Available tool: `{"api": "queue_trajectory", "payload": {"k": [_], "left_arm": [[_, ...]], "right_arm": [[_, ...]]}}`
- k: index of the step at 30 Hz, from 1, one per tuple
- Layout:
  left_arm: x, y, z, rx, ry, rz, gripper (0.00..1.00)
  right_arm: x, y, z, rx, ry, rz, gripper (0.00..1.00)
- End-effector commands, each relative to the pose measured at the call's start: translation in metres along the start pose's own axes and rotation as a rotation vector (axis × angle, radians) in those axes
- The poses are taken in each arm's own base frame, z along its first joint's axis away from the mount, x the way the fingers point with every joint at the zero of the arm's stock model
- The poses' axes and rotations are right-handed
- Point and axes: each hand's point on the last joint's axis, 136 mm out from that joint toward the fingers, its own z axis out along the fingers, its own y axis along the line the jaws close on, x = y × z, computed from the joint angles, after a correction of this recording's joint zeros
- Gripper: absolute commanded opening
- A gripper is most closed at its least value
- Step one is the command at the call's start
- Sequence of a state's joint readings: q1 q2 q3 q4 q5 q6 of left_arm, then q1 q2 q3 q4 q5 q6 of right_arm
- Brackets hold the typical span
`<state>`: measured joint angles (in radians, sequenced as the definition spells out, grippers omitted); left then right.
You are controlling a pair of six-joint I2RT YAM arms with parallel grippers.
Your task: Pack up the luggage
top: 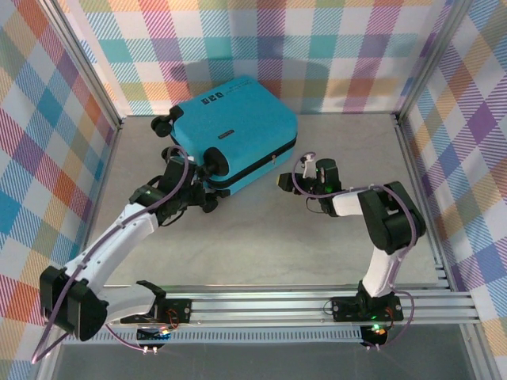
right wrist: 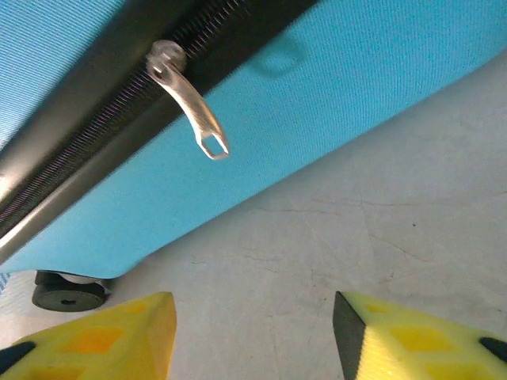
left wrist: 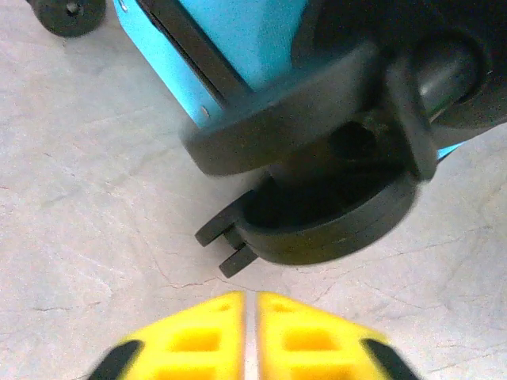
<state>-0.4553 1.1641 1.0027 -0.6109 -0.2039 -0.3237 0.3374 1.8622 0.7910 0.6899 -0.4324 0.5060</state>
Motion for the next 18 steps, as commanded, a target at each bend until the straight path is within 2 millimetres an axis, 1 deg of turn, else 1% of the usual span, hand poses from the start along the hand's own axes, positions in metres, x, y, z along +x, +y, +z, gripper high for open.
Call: {"api": "queue_trajectory", "payload": {"k": [1, 6, 8, 13, 15, 18], "left_arm": [[0.008, 0.004, -0.007, -0.012, 0.001, -0.039, 0.07], [0.011, 0.001, -0.005, -0.014, 0.006, -0.028, 0.08], [0.008, 0.000, -0.004, -0.017, 0.003, -0.021, 0.15], [-0.007, -0.006, -0.010, -0.002, -0.041, 0.012, 0.44], [-0.013, -0.011, -0.011, 0.019, -0.055, 0.029, 0.50], [-0.021, -0.018, -0.011, 0.041, -0.061, 0.060, 0.53]], "right_arm": [[-0.027, 0.026, 0.007, -0.157, -0.073, 0.012, 0.59], [-0.034, 0.022, 0.023, -0.217, -0.103, 0.077, 0.63], [-0.037, 0.021, 0.028, -0.239, -0.112, 0.100, 0.63], [-0.046, 0.021, 0.038, -0.263, -0.117, 0.118, 0.64], [-0.049, 0.020, 0.040, -0.264, -0.120, 0.122, 0.64], [-0.052, 0.020, 0.042, -0.270, -0.124, 0.129, 0.64]]}}
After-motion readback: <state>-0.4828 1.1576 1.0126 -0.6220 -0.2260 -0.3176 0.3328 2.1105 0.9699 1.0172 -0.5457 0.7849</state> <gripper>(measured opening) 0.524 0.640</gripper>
